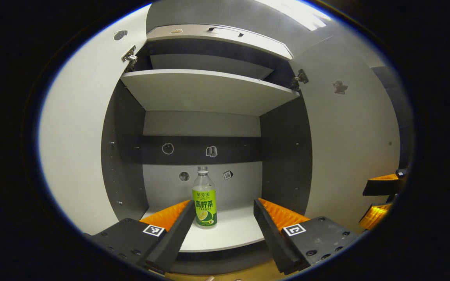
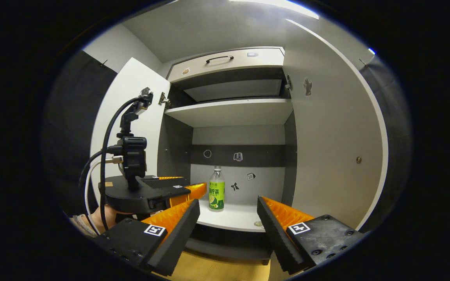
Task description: Grasp the bottle in the cabinet with the left hand and place it on the coaster, then close the right door with the right hand and the left door with the left hand.
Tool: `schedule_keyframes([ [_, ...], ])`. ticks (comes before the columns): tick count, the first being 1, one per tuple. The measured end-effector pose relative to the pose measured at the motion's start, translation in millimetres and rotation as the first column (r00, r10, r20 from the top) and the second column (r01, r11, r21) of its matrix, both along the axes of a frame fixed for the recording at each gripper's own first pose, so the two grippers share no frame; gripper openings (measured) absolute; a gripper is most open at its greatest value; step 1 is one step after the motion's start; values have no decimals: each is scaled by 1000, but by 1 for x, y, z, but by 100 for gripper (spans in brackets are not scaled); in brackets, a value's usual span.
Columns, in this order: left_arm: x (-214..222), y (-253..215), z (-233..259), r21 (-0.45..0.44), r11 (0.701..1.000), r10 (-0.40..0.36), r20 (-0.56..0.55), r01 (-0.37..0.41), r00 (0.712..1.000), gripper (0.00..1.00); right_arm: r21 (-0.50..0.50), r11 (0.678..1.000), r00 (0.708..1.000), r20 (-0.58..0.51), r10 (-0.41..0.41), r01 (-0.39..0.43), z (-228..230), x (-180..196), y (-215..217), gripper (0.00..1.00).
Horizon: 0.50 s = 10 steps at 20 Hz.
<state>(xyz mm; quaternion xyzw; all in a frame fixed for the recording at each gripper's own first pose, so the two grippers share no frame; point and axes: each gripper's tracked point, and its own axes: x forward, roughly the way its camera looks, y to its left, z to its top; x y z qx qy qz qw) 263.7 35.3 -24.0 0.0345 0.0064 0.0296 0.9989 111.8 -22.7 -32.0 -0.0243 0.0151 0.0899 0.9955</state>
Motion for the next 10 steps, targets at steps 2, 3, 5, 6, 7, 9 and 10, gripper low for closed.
schedule_keyframes([
  [2, 18, 7, -3, 20, 1000, 21, -2, -21, 1000, 95, -16, 1000, 1000, -4, 21, -21, -6, 6, 1, 98],
  [3, 27, 11, -4, 30, 999, 29, -1, -29, 1000, 95, -15, 999, 999, -8, 43, -43, -8, 9, 4, 98],
  [5, 45, 13, -8, 42, 999, 30, 2, -30, 1000, 94, -16, 997, 998, -4, 69, -69, -11, 14, 8, 98],
  [6, 53, 14, -10, 45, 998, 31, 2, -31, 1000, 94, -19, 996, 997, -1, 82, -82, -12, 16, 11, 98],
  [7, 61, 16, -12, 51, 998, 33, 2, -33, 999, 94, -25, 996, 996, -5, 91, -91, -15, 19, 12, 98],
  [9, 75, 20, -15, 60, 997, 41, 9, -42, 999, 94, -31, 994, 994, -18, 103, -104, -20, 24, 13, 98],
  [10, 82, 22, -17, 60, 997, 47, 11, -48, 999, 94, -30, 994, 994, -24, 109, -109, -24, 26, 13, 98],
])
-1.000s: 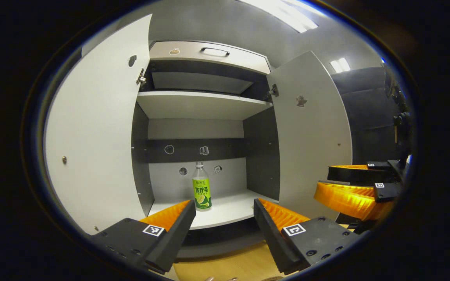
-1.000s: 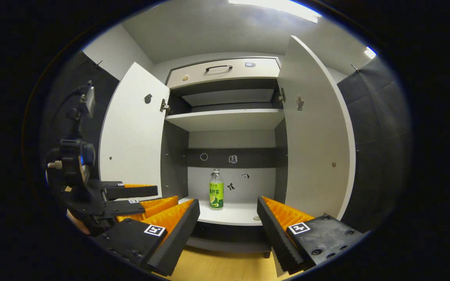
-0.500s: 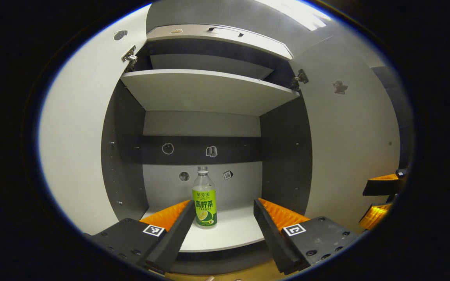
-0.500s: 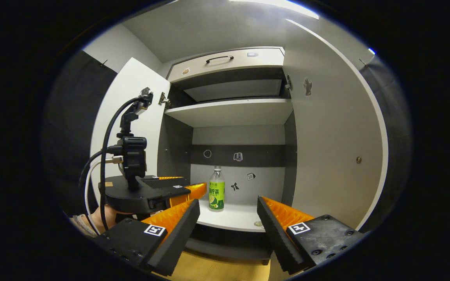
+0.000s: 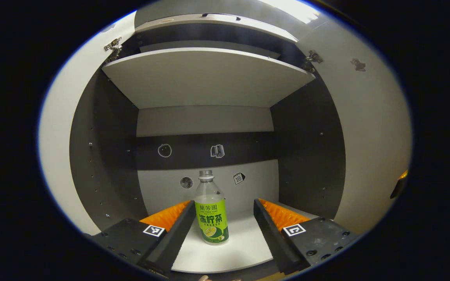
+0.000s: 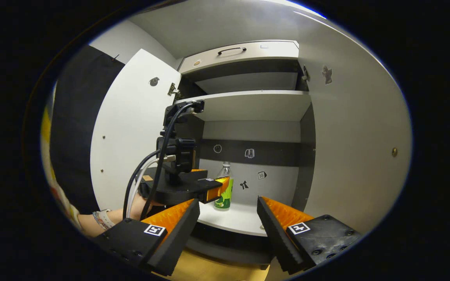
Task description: Grasp the bottle in the cabinet with the left hand and place it on the coaster, then close the right door with the right hand and the left door with the left hand.
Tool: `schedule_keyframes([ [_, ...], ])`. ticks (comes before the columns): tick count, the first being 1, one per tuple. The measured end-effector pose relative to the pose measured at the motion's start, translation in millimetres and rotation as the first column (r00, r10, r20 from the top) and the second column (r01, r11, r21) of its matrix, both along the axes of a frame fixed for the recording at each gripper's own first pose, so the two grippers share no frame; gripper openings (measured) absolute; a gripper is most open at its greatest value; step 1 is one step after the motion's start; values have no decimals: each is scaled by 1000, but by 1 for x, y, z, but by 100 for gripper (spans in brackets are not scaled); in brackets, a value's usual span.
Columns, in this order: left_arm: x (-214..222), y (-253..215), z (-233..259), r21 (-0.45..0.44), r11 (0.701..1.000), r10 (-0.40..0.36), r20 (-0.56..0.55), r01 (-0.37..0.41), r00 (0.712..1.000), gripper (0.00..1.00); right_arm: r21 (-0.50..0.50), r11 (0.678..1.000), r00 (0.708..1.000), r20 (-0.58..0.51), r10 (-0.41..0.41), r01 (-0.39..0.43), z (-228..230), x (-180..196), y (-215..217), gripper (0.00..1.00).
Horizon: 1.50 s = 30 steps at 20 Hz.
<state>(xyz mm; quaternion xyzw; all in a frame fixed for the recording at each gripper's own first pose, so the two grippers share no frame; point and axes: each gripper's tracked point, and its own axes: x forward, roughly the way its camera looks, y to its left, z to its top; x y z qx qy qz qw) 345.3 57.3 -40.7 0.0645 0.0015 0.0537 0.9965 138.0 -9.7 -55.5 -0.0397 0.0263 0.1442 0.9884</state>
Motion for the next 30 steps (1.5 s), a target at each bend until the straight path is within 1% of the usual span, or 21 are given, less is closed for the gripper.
schedule_keyframes([
  [2, 13, 4, -5, -7, 1000, 10, 4, -10, 1000, 94, 2, 1000, 1000, -12, 4, -4, -4, 5, -2, 98],
  [5, 30, 19, -8, 4, 999, 54, 21, -54, 998, 94, 7, 1000, 1000, -23, 6, -6, -10, 13, -5, 98],
  [6, 36, 22, -8, 4, 998, 57, 28, -57, 998, 94, 10, 1000, 1000, -29, 8, -8, -12, 15, -6, 98],
  [10, 58, 24, -15, -43, 998, 38, 34, -36, 999, 94, 17, 1000, 998, -51, 25, -24, -21, 21, -4, 98],
  [15, 72, 32, -22, -43, 997, 62, 31, -61, 998, 94, 16, 999, 997, -66, 47, -46, -28, 23, 0, 98],
  [16, 74, 32, -24, -48, 997, 62, 29, -61, 998, 92, 19, 999, 997, -68, 48, -46, -28, 23, 0, 98],
  [17, 77, 33, -26, -51, 997, 61, 27, -60, 998, 94, 21, 999, 996, -71, 49, -48, -30, 23, 0, 98],
  [20, 84, 40, -31, -47, 996, 80, 24, -79, 996, 94, 25, 998, 996, -79, 52, -50, -33, 24, 0, 98],
  [23, 93, 46, -40, -75, 994, 82, 17, -81, 996, 94, 18, 999, 995, -87, 47, -45, -37, 24, -2, 98],
  [24, 95, 46, -42, -83, 993, 82, 13, -81, 997, 92, 14, 999, 995, -91, 45, -44, -39, 24, -4, 98],
  [25, 96, 47, -44, -84, 993, 85, 9, -84, 996, 93, 10, 999, 994, -97, 43, -42, -41, 23, -4, 98],
  [26, 97, 48, -44, -82, 993, 87, 12, -86, 996, 84, 8, 999, 994, -100, 39, -39, -42, 23, -5, 98],
  [27, 96, 46, -44, -84, 993, 83, 10, -81, 997, 81, 8, 999, 994, -100, 37, -37, -41, 23, -7, 98],
  [30, 92, 44, -38, -95, 993, 76, 17, -74, 997, 78, 14, 1000, 995, -99, 30, -29, -40, 21, -10, 98],
])
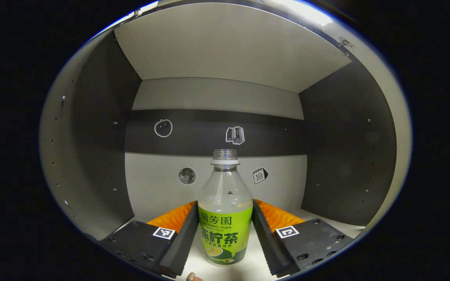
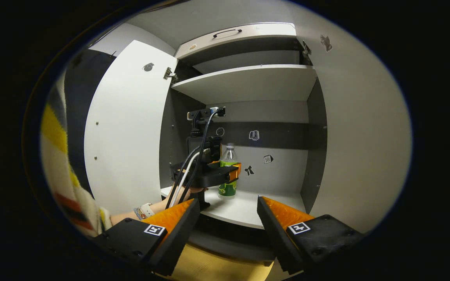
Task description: Grasp the bottle in the cabinet with the left hand and place it on the coaster, then close the right door with the right hand and the left door with the left hand.
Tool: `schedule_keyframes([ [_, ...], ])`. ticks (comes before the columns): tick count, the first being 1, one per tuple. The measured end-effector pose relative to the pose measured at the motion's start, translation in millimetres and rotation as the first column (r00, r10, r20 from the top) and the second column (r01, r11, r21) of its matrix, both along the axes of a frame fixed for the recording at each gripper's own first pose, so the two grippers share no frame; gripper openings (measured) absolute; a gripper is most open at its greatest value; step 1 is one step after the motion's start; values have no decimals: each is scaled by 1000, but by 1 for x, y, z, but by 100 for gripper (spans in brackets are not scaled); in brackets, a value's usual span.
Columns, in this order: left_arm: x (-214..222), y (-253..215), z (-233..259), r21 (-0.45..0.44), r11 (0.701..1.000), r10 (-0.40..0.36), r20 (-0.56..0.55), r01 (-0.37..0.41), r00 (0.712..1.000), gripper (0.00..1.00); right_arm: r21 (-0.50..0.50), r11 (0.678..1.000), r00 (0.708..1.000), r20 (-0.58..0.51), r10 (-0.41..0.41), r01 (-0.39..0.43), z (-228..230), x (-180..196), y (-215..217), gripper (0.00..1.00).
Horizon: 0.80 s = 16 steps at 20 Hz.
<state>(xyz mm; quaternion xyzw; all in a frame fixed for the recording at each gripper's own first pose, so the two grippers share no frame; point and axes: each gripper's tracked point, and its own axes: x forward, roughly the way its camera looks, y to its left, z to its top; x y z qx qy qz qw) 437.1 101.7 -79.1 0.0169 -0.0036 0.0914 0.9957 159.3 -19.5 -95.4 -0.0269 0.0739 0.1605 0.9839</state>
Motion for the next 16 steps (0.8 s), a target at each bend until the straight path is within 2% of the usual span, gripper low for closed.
schedule_keyframes([
  [10, -60, -11, 35, 32, 999, -13, 25, 13, 1000, 78, 24, 999, 999, 40, -29, 28, 24, -25, 3, 98],
  [16, -112, -28, 49, 14, 999, -44, 26, 43, 999, 78, 16, 997, 995, 69, -77, 76, 43, -55, 5, 98],
])
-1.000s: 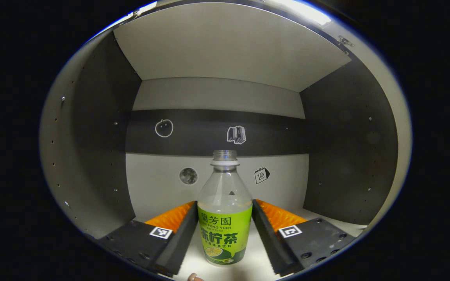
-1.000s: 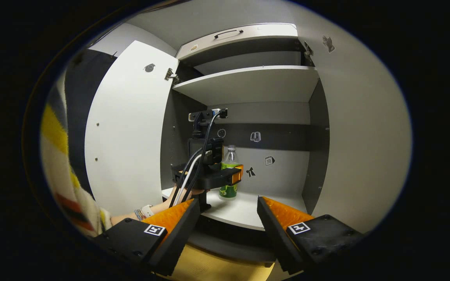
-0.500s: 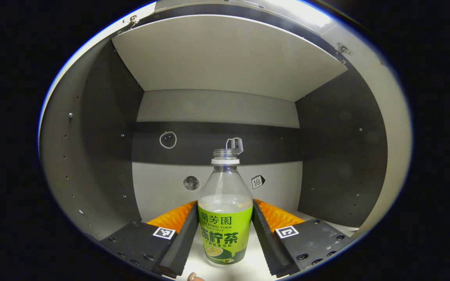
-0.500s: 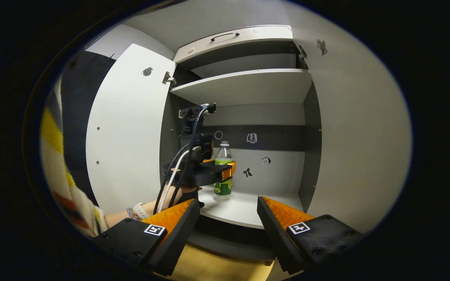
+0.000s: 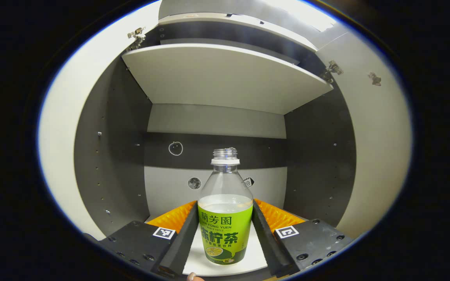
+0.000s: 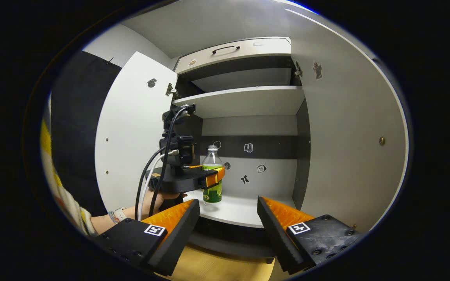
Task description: Grasp the bottle in the cabinet with the left hand and place it on the coaster, then close the right door with the right hand and the left door with the left hand.
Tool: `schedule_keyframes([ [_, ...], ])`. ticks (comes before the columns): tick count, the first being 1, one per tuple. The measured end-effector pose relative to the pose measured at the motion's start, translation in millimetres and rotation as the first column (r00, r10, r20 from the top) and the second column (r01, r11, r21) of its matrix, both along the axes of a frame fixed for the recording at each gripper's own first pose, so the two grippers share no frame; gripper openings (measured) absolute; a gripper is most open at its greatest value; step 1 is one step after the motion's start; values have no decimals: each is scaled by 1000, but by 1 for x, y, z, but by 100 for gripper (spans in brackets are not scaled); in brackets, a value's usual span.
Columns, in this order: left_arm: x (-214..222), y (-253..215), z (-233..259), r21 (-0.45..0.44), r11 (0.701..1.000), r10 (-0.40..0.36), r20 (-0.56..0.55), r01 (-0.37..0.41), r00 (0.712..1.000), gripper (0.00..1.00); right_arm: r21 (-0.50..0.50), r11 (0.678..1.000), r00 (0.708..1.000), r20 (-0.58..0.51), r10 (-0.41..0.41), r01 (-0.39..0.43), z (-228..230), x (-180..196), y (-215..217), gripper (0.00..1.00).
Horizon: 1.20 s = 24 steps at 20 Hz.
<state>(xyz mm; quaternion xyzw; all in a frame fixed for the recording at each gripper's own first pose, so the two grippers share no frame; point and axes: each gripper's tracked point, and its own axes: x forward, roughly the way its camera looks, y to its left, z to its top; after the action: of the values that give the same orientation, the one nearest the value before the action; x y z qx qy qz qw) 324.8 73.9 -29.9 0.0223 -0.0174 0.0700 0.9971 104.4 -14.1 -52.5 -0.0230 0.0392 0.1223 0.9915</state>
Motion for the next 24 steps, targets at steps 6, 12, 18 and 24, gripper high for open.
schedule_keyframes([
  [6, -67, -26, 3, -5, 998, -58, -13, 58, 998, 79, -39, 997, 998, 15, -61, 61, 12, -29, -2, 98],
  [12, -133, -61, -6, 3, 989, -150, -20, 150, 988, 78, -83, 987, 990, 41, -136, 139, 21, -58, -10, 98],
  [18, -188, -100, -36, -5, 963, -271, -42, 271, 962, 78, -131, 969, 977, 49, -206, 211, 24, -76, -23, 98],
  [24, -247, -127, -86, -80, 930, -363, -48, 358, 931, 78, -198, 947, 968, 36, -250, 252, 13, -90, -36, 98],
])
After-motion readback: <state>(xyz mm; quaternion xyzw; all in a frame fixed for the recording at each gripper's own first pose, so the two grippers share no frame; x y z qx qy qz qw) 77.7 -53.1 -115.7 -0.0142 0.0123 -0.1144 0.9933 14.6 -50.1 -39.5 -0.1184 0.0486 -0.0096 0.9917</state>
